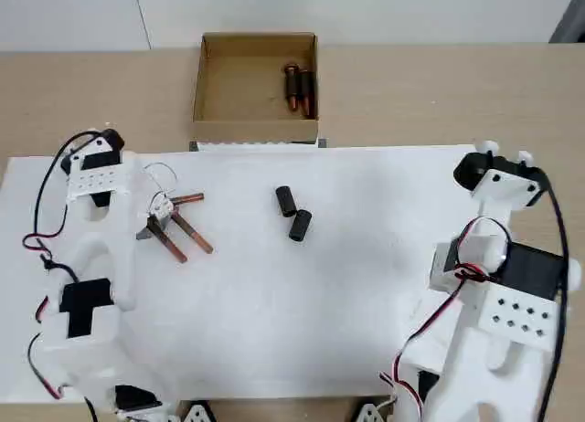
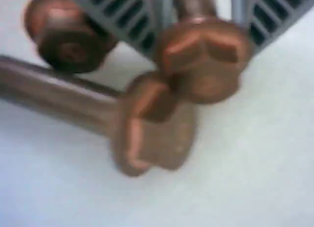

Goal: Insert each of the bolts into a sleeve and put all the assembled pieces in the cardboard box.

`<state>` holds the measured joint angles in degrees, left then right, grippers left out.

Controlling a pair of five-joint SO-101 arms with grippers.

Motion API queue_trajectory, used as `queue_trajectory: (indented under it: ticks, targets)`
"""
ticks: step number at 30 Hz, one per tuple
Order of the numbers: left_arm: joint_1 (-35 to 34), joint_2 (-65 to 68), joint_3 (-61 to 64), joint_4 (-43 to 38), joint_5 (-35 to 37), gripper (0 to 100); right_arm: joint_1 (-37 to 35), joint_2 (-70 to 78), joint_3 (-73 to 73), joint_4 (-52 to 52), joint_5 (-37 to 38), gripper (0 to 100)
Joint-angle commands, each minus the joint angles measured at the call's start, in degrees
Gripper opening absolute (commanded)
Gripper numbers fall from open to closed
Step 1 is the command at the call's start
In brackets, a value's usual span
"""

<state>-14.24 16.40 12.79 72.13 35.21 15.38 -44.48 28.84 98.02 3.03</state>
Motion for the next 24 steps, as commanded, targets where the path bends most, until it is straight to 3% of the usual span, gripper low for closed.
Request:
queue_trajectory:
  ticks: [1,14,24]
  targets:
    - [-0.4,1.9,-0.7,-0.2,-0.3,1,0.5,-1.3,-0.3,-0.6,0.3,0.4]
    - [2.5,-0.1,-0.8,0.3,-0.3,0,0.4,-1.3,-0.6,-0.4,0.3,0.4]
    - [11.8,-24.6,-0.7,1.8,-2.0,0,0.4,-8.7,-0.7,-0.8,0.7,0.4]
